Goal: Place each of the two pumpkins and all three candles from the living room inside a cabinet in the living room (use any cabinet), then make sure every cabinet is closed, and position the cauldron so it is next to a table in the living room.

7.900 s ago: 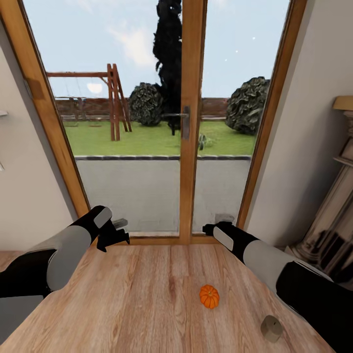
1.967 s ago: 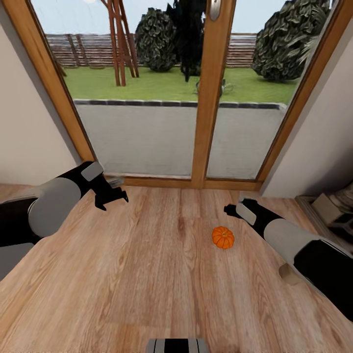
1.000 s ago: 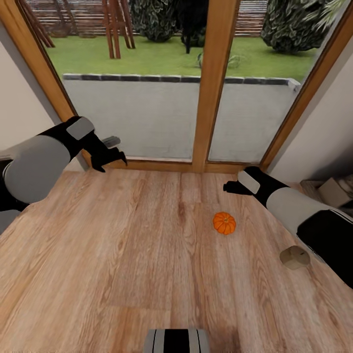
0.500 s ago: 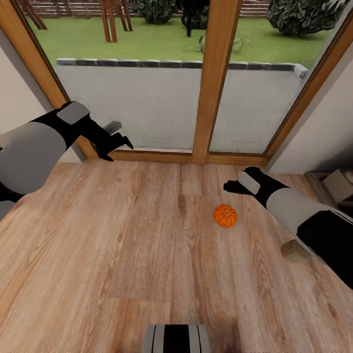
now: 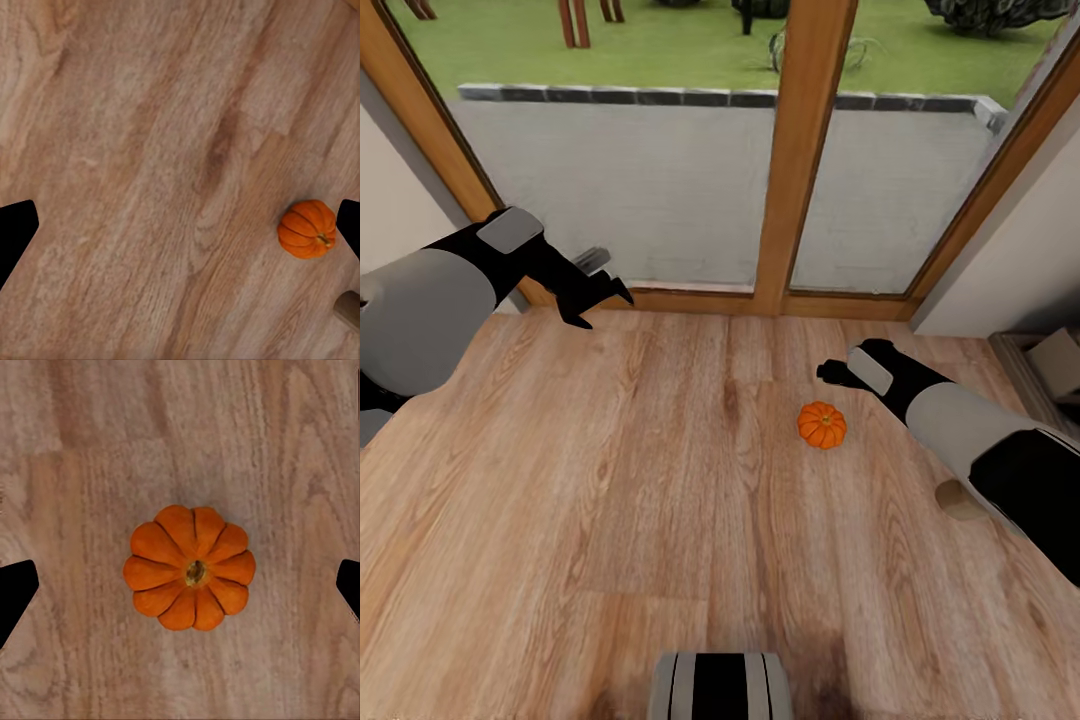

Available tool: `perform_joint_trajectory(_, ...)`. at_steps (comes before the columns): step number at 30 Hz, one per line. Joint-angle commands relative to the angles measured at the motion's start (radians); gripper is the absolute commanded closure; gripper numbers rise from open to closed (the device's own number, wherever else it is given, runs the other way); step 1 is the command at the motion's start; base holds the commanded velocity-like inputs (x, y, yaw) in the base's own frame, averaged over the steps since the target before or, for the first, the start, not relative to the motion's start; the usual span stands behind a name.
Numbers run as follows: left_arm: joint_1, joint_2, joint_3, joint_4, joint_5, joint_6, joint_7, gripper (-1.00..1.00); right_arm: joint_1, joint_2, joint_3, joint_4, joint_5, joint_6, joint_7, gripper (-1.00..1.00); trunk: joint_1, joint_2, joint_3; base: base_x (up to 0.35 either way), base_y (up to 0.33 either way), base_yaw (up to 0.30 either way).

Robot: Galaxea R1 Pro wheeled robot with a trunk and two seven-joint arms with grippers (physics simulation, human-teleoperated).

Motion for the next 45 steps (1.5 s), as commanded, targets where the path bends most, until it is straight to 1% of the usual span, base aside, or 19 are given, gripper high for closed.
perform_joint_trajectory(1,0.000,0.000,0.008,-0.001,0.004,0.003,0.010,-1.00,0.000,-0.006,0.008,-0.013,-0.010,-0.018,-0.008,-1.00,0.000,-0.001,-0.005,0.000,0.000,0.000)
perform_joint_trajectory(4,0.000,-0.001,0.009,-0.001,0.004,0.003,0.010,-1.00,0.000,-0.014,0.008,-0.029,-0.010,-0.043,-0.008,-1.00,0.002,-0.001,-0.016,0.000,0.000,0.000)
perform_joint_trajectory(9,0.000,-0.001,0.008,-0.001,0.004,0.003,0.010,-1.00,0.000,-0.019,0.008,-0.040,-0.010,-0.065,-0.008,-1.00,0.004,-0.002,-0.036,0.000,0.000,0.000)
perform_joint_trajectory(14,0.000,-0.001,0.008,-0.001,0.004,0.003,0.010,-1.00,0.000,-0.023,0.008,-0.043,-0.009,-0.137,-0.008,-1.00,0.006,-0.004,-0.055,0.000,0.000,0.000)
perform_joint_trajectory(16,0.000,-0.001,0.008,-0.001,0.004,0.003,0.010,-1.00,0.000,-0.027,0.008,-0.045,-0.009,-0.154,-0.008,-1.00,0.007,-0.004,-0.063,0.000,0.000,0.000)
perform_joint_trajectory(27,0.000,-0.002,0.008,0.004,0.004,0.002,0.010,-1.00,0.000,-0.035,0.009,-0.063,-0.008,-0.184,-0.008,-1.00,0.012,-0.007,-0.105,0.000,0.000,0.000)
perform_joint_trajectory(33,0.000,-0.006,0.008,0.006,0.004,0.003,0.010,-1.00,0.001,-0.054,0.014,-0.062,-0.008,-0.210,-0.007,-1.00,0.015,-0.008,-0.128,0.000,0.000,0.000)
perform_joint_trajectory(37,0.000,-0.007,0.008,0.007,0.004,0.003,0.010,-1.00,0.000,-0.062,0.014,-0.058,-0.008,-0.213,-0.006,-1.00,0.016,-0.009,-0.144,0.000,0.000,0.000)
perform_joint_trajectory(41,0.000,-0.007,0.008,0.011,0.004,0.002,0.010,-1.00,0.000,-0.075,0.015,-0.059,-0.009,-0.213,-0.006,-1.00,0.016,-0.009,-0.144,0.000,0.000,0.000)
perform_joint_trajectory(45,0.000,-0.006,0.008,0.014,0.004,0.001,0.010,-1.00,0.001,-0.081,0.016,-0.057,-0.010,-0.214,-0.006,-1.00,0.016,-0.009,-0.144,0.000,0.000,0.000)
